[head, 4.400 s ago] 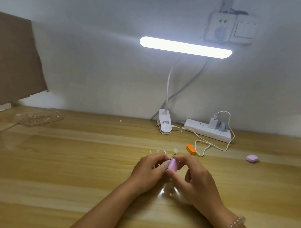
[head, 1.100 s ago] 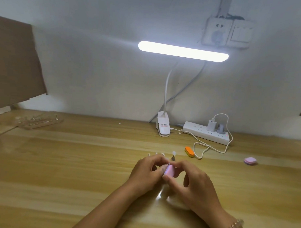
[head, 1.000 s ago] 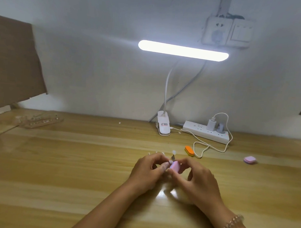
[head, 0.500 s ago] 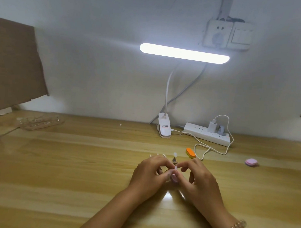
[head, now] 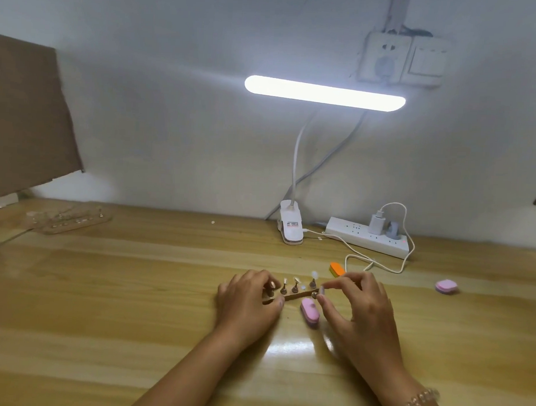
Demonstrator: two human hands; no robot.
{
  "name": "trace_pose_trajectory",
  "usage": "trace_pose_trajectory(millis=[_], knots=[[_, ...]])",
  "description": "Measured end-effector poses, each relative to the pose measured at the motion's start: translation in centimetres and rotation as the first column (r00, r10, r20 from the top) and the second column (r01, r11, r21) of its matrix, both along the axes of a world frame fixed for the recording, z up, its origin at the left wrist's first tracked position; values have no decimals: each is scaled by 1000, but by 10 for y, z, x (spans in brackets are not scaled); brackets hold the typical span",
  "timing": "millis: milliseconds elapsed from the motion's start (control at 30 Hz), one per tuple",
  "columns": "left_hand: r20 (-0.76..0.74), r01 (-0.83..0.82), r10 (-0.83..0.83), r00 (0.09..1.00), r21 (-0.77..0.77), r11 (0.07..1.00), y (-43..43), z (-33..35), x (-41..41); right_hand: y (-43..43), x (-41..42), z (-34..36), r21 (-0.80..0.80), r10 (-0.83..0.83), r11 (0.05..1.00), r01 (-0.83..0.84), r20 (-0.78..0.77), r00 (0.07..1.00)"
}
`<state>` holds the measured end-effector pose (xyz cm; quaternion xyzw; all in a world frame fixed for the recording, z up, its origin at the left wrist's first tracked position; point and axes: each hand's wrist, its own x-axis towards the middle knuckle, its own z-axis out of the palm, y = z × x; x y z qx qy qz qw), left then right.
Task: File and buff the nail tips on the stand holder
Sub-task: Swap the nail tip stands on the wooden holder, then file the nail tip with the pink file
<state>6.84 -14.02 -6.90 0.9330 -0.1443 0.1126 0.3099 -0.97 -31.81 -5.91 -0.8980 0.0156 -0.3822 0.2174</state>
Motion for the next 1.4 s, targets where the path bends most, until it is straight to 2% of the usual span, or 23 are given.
trace_pose_trajectory(millis=[233,567,767,933,1067,1167,1233,1300,1400], knots=[[141,149,-147,979,-10,989,-2,1,-9,-4,3,-4,-39,-33,999,33,10,999],[205,210,-198,958,-37,977,-2,5,-14,-3,4,-6,-41,-32,999,30,-48,998],[241,219,-208,948,-18,976,-2,4,-15,3,3,-1,-150,9,989,-13,-27,1000],[173,138,-128,977,-52,989,-2,1,-9,6,0,0,-186,29,982,-25,19,999],[72,33,-28,997,-70,997,0,2,-1,10,-2,0,-159,64,985,-65,-14,998],[132,-2,8,991,-51,999,-1,4,-3,11,-4,0,-73,100,992,-102,-30,995],[315,71,-59,947,-27,997,-3,6,-11,11,-4,0,-11,118,993,-118,-24,993],[414,217,-211,886,34,976,-7,6,-21,11,-5,2,54,138,989,-137,-12,990],[252,413,-400,881,1,911,-8,7,-28,11,-6,5,123,196,973,-193,-7,981]])
